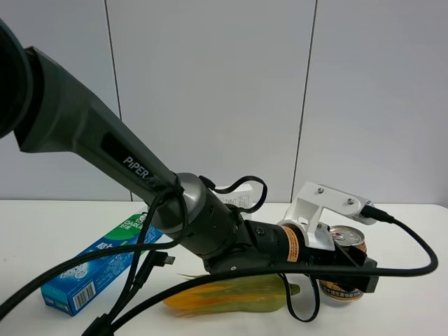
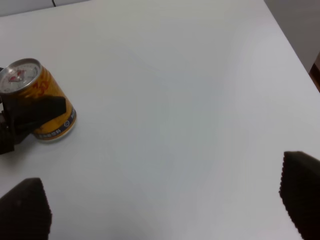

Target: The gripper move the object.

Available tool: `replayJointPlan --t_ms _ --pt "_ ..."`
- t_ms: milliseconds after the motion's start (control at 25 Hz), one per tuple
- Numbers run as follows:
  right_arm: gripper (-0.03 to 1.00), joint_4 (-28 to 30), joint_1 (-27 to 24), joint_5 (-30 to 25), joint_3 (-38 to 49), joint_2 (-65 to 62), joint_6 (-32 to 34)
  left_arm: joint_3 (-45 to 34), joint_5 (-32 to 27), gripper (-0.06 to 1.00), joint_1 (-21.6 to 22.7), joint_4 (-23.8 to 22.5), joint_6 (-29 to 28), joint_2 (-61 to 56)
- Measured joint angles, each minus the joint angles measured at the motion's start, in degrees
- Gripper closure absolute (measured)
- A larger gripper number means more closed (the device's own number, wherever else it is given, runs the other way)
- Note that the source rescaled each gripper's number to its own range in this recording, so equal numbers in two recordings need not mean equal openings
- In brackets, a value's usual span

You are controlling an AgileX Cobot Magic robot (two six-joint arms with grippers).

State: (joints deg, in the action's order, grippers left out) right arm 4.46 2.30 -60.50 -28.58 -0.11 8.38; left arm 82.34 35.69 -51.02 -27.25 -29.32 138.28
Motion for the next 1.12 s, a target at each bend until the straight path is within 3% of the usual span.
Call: replayJointPlan --t_ms 120,240,360,480,960,1120 --pt "-0.03 0.0 0.0 0.0 0.0 0.0 0.0 0.0 -1.0 0.92 0.0 0.0 -0.3 0.0" --pt "-0.03 0.0 0.0 0.0 0.0 0.0 0.0 0.0 -1.6 0.88 0.0 0.6 -5.0 0.0" --pt "-0.03 0.0 0.0 0.0 0.0 0.0 0.0 0.1 -0.4 0.46 0.0 1.8 -10.0 -0.5" --pt "-0.03 0.0 0.0 0.0 0.0 0.0 0.0 0.2 -0.1 0.31 0.0 2.2 -10.6 -1.3" --pt "-0.03 0.0 0.0 0.0 0.0 0.0 0.0 0.2 -1.2 0.28 0.0 2.2 -10.1 -9.9" --pt "-0.03 0.0 0.0 0.0 0.0 0.0 0.0 0.2 -9.7 0.28 0.2 2.2 -9.7 -17.5"
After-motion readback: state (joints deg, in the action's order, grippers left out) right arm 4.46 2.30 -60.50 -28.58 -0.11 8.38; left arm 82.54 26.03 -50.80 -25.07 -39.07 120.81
